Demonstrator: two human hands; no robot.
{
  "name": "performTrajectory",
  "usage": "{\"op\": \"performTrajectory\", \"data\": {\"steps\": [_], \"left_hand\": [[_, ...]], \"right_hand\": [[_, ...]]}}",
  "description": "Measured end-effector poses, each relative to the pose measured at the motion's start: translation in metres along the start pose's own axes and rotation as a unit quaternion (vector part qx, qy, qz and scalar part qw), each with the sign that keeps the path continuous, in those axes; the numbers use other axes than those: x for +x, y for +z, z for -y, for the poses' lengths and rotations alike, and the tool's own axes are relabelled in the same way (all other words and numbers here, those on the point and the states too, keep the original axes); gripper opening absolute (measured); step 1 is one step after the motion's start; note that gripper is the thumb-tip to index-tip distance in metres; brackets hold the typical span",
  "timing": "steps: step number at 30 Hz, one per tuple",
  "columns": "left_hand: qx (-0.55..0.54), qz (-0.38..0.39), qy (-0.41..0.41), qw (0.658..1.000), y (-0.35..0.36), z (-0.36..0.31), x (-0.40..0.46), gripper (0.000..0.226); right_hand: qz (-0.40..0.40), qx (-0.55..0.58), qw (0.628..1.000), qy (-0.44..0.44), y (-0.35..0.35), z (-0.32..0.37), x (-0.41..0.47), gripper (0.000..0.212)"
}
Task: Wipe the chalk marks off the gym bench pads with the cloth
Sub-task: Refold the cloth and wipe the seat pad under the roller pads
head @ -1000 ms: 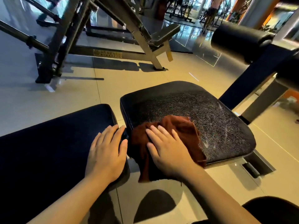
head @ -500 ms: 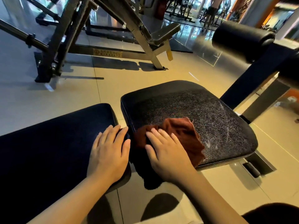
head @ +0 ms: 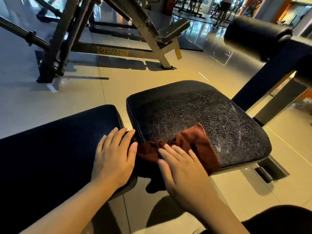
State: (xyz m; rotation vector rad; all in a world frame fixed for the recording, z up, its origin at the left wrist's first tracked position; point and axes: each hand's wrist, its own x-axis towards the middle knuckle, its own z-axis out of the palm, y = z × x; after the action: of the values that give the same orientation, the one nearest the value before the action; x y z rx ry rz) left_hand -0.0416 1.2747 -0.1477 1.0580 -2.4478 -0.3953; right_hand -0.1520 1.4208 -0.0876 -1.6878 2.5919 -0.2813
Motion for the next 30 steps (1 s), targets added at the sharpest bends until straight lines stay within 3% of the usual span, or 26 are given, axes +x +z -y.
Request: {"op": "performTrajectory", "data": {"steps": [2, 4, 8, 13, 18, 25, 30], "left_hand": [[-0.001, 0.005, -0.001, 1.0, 0.001, 0.001, 0.001, 0.061], [-0.002, 0.006, 0.0, 1.0, 0.001, 0.001, 0.002, 0.062], [-0.003, 0.002, 0.0, 1.0, 0.0, 0.001, 0.001, 0.06], [-0.001, 0.006, 0.025, 1.0, -0.001, -0.002, 0.001, 0.054], [-0.002, 0.023, 0.037, 0.999, -0.001, -0.002, 0.002, 0.059], [-0.026, 0.03, 0.035, 0.999, -0.007, -0.008, 0.002, 0.065], [-0.036, 0.034, 0.028, 0.998, -0.011, -0.007, 0.004, 0.07]], "right_hand": [[0.059, -0.005, 0.998, 0.016, 0.001, -0.002, 0.034, 0.064], [0.077, -0.017, 0.997, 0.023, 0.007, -0.006, 0.07, 0.054], [0.065, -0.032, 0.997, 0.027, 0.014, -0.005, 0.078, 0.055], [-0.027, -0.067, 0.994, 0.081, 0.02, -0.009, -0.008, 0.057], [0.03, -0.044, 0.992, 0.113, -0.001, -0.023, 0.0, 0.075], [0.05, -0.026, 0.985, 0.161, -0.003, -0.077, 0.112, 0.062], [0.045, -0.033, 0.989, 0.138, 0.0, -0.06, 0.093, 0.062]]}}
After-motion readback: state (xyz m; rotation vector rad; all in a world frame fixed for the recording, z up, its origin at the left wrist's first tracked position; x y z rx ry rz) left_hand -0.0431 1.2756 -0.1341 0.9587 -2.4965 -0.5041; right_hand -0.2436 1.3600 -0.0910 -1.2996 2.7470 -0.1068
